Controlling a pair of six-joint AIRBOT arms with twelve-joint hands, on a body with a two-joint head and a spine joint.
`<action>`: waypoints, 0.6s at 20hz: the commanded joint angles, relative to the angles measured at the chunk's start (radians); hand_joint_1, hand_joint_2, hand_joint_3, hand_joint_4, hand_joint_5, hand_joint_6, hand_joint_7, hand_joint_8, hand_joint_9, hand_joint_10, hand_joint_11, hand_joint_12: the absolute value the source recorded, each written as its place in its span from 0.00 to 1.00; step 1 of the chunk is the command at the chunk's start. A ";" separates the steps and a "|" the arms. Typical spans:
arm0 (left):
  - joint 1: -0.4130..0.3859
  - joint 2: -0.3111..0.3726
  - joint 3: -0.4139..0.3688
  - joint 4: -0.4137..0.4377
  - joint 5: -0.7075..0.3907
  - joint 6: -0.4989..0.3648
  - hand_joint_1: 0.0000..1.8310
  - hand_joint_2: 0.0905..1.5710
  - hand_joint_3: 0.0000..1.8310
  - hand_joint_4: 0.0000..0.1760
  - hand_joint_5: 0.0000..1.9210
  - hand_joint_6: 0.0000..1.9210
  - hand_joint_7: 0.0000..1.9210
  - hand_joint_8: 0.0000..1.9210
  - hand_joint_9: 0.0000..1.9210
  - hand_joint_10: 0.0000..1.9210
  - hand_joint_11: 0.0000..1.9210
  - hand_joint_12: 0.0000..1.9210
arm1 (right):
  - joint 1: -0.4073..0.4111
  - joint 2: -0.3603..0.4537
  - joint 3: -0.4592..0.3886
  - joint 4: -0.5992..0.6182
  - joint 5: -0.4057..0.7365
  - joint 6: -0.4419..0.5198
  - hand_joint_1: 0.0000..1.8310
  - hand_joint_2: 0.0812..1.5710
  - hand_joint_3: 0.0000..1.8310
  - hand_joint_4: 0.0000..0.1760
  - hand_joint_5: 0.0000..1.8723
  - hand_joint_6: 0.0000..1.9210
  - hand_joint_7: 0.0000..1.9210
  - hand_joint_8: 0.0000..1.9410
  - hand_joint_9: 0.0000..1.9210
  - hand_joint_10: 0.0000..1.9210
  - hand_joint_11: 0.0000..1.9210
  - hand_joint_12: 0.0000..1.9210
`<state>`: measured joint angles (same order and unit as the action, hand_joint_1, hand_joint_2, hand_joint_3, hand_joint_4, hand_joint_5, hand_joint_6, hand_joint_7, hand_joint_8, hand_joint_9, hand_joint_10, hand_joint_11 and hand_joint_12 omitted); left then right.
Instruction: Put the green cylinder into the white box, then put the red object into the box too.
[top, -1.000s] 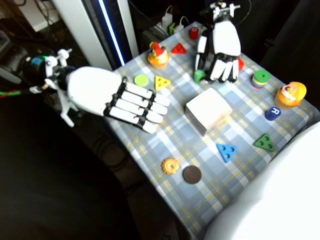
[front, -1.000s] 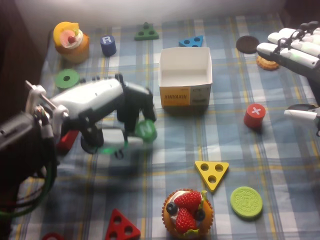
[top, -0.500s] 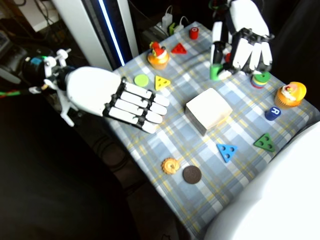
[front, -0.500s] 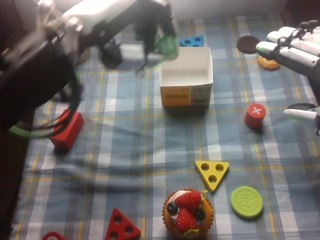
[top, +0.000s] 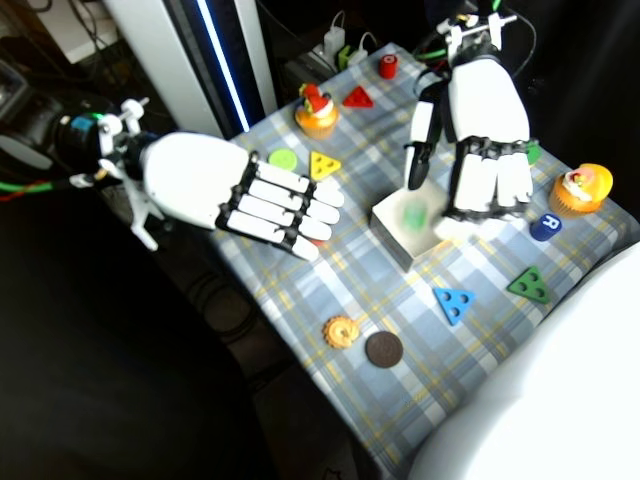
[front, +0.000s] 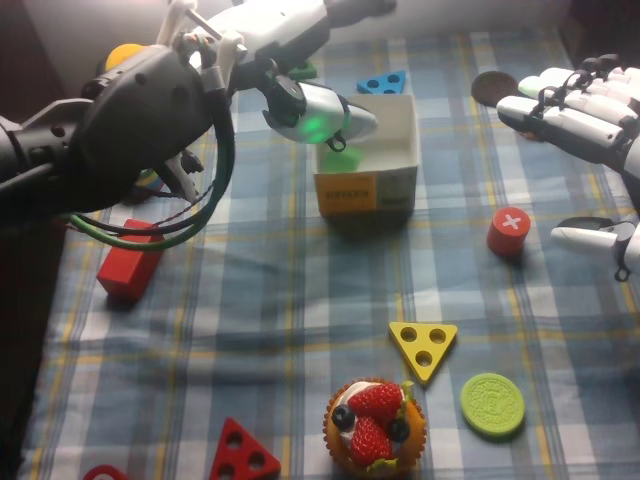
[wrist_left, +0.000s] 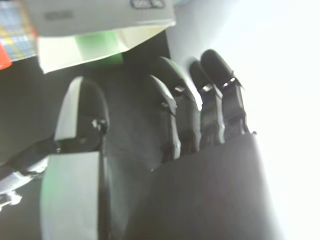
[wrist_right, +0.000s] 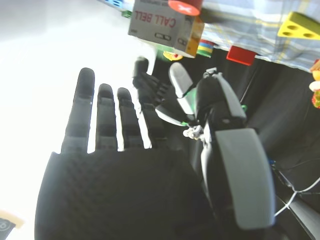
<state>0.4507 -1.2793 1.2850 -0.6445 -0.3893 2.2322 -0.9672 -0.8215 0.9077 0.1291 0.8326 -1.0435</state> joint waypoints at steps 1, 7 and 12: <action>-0.017 0.001 0.001 0.019 -0.096 0.000 0.45 0.65 0.00 0.92 0.01 0.02 0.00 0.00 0.00 0.01 0.00 0.01 | 0.011 -0.002 0.004 -0.004 0.125 0.007 0.23 0.84 0.00 0.00 0.00 0.00 0.00 0.00 0.01 0.00 0.00 0.37; -0.007 0.095 -0.108 0.080 -0.233 -0.055 0.23 0.72 0.02 0.73 0.00 0.00 0.00 0.00 0.00 0.00 0.00 0.00 | 0.010 -0.024 0.024 -0.018 0.097 0.042 0.31 0.81 0.00 0.00 0.00 0.00 0.02 0.01 0.04 0.03 0.00 0.57; 0.045 0.208 -0.230 0.171 -0.396 -0.155 0.22 0.81 0.01 0.62 0.02 0.00 0.00 0.00 0.00 0.00 0.00 0.00 | 0.023 -0.065 0.060 -0.018 0.025 0.043 0.41 0.80 0.00 0.00 0.06 0.01 0.09 0.00 0.01 0.23 0.00 0.65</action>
<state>0.5110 -1.0584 1.0439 -0.5076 -0.6682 2.0846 -0.9535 -0.8921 0.9718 0.1112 0.7460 -1.0050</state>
